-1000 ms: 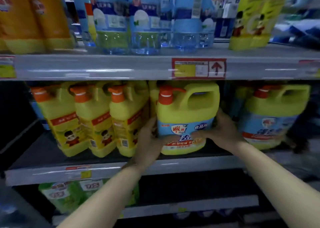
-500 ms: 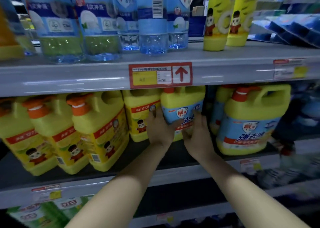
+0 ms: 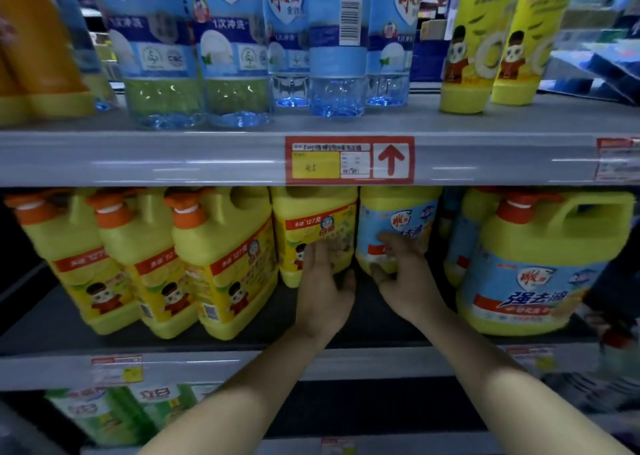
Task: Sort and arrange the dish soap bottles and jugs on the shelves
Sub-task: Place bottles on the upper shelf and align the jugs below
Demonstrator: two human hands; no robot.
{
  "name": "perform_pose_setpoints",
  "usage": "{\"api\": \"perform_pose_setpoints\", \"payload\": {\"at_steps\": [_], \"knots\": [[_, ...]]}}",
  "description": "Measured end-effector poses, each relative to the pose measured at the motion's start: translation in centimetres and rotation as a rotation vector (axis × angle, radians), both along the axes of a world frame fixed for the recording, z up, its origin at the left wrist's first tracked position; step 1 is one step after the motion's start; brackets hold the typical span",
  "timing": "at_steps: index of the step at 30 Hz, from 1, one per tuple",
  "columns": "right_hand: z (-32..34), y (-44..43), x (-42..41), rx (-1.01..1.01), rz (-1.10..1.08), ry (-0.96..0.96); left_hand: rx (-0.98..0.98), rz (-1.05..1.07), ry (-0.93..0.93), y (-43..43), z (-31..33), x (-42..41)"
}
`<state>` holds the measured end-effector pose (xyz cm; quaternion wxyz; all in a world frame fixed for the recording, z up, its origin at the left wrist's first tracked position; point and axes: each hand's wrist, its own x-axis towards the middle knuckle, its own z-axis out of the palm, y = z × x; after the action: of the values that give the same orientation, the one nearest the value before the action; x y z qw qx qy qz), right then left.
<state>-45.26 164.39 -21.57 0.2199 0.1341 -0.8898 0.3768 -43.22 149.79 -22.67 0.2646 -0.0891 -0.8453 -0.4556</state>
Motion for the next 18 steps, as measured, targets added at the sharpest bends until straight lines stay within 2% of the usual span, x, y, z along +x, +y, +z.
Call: {"api": "perform_pose_setpoints", "payload": {"at_steps": [5,9,11,15,16,18], "knots": [[1.5,-5.6,0.4,-0.036,0.286,-0.041,-0.154,0.141,0.192,-6.2,-1.3,4.0],[1.8,-10.4,1.6,-0.059,0.448,-0.043,-0.208,0.141,0.345,-10.0,-1.2,5.3],[1.9,-12.5,2.6,-0.052,0.481,0.062,-0.212,0.179,0.392,-11.5,-1.3,6.1],[2.7,-16.3,5.2,0.051,0.494,0.471,-0.08,0.365,0.466,-15.9,-1.3,7.3],[2.7,-17.3,5.9,0.088,0.534,0.526,-0.057,0.414,0.493,-17.1,-0.8,7.4],[2.9,-19.3,7.1,0.11,0.635,0.501,-0.042,0.489,0.507,-19.5,0.0,7.2]]}}
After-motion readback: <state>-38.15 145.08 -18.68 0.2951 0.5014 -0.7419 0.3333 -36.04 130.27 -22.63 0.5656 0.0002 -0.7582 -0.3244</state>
